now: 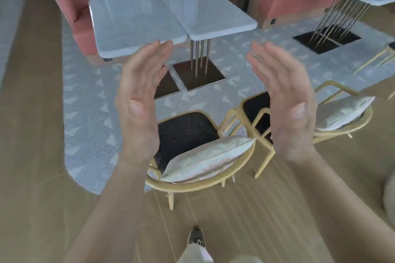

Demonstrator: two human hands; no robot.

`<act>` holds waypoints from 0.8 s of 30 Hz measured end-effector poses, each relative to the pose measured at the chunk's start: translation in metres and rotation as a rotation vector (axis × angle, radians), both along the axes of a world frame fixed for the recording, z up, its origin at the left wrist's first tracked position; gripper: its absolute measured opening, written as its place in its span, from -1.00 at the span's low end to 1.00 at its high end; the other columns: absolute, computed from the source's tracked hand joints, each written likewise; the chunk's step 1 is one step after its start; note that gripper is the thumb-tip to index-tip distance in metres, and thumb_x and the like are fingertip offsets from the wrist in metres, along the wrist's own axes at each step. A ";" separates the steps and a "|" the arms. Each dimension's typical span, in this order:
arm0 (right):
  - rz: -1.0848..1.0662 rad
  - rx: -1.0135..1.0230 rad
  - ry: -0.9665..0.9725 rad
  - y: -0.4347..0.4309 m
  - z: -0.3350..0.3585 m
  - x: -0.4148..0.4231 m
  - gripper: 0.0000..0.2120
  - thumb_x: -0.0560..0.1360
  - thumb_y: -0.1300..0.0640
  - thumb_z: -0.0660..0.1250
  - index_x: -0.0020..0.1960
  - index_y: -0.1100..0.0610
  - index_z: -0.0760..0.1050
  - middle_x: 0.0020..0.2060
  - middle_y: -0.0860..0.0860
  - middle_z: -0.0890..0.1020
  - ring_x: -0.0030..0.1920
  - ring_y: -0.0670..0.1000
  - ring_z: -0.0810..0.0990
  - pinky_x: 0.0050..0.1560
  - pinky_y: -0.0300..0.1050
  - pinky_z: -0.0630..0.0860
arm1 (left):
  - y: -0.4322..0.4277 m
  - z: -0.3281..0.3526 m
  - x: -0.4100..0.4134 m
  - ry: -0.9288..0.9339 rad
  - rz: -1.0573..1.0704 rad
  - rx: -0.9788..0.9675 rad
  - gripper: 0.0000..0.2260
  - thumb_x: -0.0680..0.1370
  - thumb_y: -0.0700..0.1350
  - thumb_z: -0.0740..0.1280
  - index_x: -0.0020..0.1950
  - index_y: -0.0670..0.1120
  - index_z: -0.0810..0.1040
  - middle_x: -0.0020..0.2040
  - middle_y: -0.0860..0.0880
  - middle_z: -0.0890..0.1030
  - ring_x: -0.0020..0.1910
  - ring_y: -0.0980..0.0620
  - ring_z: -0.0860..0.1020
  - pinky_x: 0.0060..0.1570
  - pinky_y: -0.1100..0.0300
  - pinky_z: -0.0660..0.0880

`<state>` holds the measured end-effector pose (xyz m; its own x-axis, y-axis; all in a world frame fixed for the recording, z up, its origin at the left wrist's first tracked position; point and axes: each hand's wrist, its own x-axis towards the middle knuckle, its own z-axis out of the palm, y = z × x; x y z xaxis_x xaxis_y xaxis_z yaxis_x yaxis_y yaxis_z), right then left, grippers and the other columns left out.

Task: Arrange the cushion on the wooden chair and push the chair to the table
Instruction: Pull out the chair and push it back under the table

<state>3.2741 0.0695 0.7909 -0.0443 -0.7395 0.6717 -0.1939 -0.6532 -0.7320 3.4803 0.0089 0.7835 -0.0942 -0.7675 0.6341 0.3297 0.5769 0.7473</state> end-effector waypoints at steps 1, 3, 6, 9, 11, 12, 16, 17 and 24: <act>0.006 0.014 -0.003 -0.004 -0.002 -0.008 -0.14 0.59 -0.41 0.19 0.53 0.29 0.19 0.49 0.31 0.38 0.52 0.31 0.41 0.52 0.16 0.33 | -0.002 0.000 -0.007 0.000 0.008 0.009 -0.33 0.51 0.54 0.22 0.45 0.14 0.49 0.45 -0.03 0.58 0.54 -0.23 0.46 0.49 -0.08 0.38; 0.032 0.029 -0.010 -0.012 -0.009 -0.025 -0.13 0.59 -0.40 0.18 0.53 0.31 0.18 0.50 0.32 0.37 0.52 0.31 0.40 0.52 0.15 0.33 | -0.005 -0.005 -0.020 -0.024 0.050 0.003 -0.32 0.52 0.53 0.21 0.45 0.12 0.48 0.45 -0.06 0.57 0.53 -0.24 0.47 0.48 -0.09 0.38; 0.111 0.060 -0.014 -0.024 -0.023 -0.044 -0.13 0.58 -0.42 0.18 0.52 0.30 0.19 0.49 0.32 0.37 0.52 0.29 0.40 0.52 0.15 0.33 | 0.000 -0.015 -0.037 -0.090 0.136 -0.003 -0.28 0.55 0.52 0.16 0.47 0.00 0.39 0.49 -0.12 0.50 0.52 -0.27 0.46 0.48 -0.16 0.38; 0.181 0.087 -0.025 -0.038 -0.038 -0.062 -0.10 0.56 -0.45 0.17 0.50 0.29 0.21 0.48 0.31 0.39 0.51 0.26 0.43 0.52 0.16 0.35 | 0.007 -0.030 -0.057 -0.147 0.207 0.020 -0.28 0.57 0.51 0.14 0.48 -0.01 0.35 0.52 -0.13 0.45 0.53 -0.26 0.46 0.48 -0.13 0.39; 0.202 0.093 -0.036 -0.042 -0.051 -0.073 -0.08 0.55 -0.46 0.17 0.51 0.30 0.19 0.48 0.33 0.39 0.50 0.28 0.44 0.51 0.14 0.35 | 0.015 -0.043 -0.067 -0.167 0.245 0.030 -0.29 0.57 0.51 0.13 0.47 -0.01 0.35 0.51 -0.15 0.45 0.52 -0.25 0.46 0.46 -0.08 0.40; 0.225 0.092 -0.040 -0.046 -0.059 -0.079 -0.08 0.55 -0.46 0.17 0.52 0.31 0.18 0.48 0.33 0.38 0.50 0.29 0.43 0.51 0.12 0.36 | 0.018 -0.053 -0.070 -0.177 0.268 0.034 -0.30 0.58 0.50 0.13 0.48 -0.01 0.35 0.50 -0.16 0.45 0.52 -0.24 0.47 0.46 -0.06 0.40; 0.276 0.180 -0.029 -0.053 -0.106 -0.096 -0.15 0.56 -0.44 0.18 0.50 0.25 0.25 0.46 0.24 0.44 0.49 0.24 0.47 0.49 0.04 0.39 | 0.029 -0.102 -0.071 -0.203 0.348 0.157 -0.33 0.60 0.48 0.14 0.48 0.02 0.38 0.49 -0.16 0.51 0.52 -0.20 0.48 0.46 -0.10 0.42; 0.258 0.209 -0.011 -0.054 -0.122 -0.100 -0.16 0.57 -0.43 0.18 0.50 0.26 0.27 0.45 0.24 0.45 0.48 0.22 0.49 0.48 0.04 0.40 | 0.031 -0.118 -0.070 -0.218 0.369 0.199 -0.34 0.61 0.46 0.15 0.49 0.00 0.39 0.48 -0.19 0.52 0.52 -0.19 0.49 0.47 -0.12 0.43; 0.243 0.668 0.478 -0.057 -0.260 -0.101 -0.39 0.51 -0.31 0.28 0.35 0.11 0.50 0.06 0.05 0.65 0.10 0.07 0.64 0.22 0.18 0.54 | 0.029 -0.251 -0.069 -0.953 0.228 0.390 -0.47 0.59 0.31 0.33 0.39 -0.03 0.58 0.23 0.08 0.64 0.23 0.07 0.61 0.25 0.01 0.54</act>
